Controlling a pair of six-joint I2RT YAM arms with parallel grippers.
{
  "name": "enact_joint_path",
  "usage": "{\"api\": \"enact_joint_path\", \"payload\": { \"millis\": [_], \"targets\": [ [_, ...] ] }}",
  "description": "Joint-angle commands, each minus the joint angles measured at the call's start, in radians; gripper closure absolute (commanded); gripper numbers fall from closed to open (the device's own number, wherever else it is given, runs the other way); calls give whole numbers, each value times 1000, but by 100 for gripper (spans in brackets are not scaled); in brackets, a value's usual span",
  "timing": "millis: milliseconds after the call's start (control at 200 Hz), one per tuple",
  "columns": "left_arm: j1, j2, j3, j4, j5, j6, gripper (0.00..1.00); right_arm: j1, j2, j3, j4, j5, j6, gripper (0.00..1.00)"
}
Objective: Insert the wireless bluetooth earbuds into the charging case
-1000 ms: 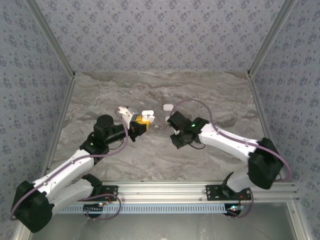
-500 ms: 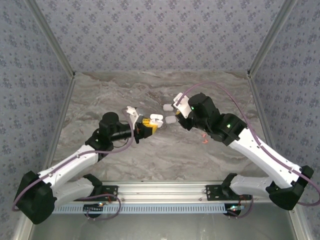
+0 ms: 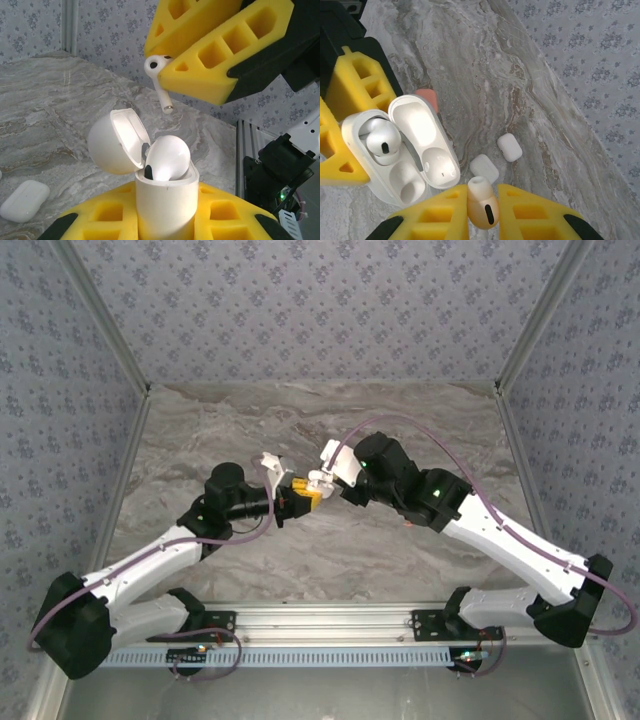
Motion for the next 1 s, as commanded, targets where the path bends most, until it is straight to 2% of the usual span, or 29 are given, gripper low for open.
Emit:
{"api": "enact_joint_path", "payload": {
  "millis": [0,994],
  "targets": [
    [-6,2,42,39,20,-6,100,11,16,17,15,15,-25,80],
    [-7,2,43,8,-6,12,100,41,33,1,-64,-35,-50,80]
  ]
}}
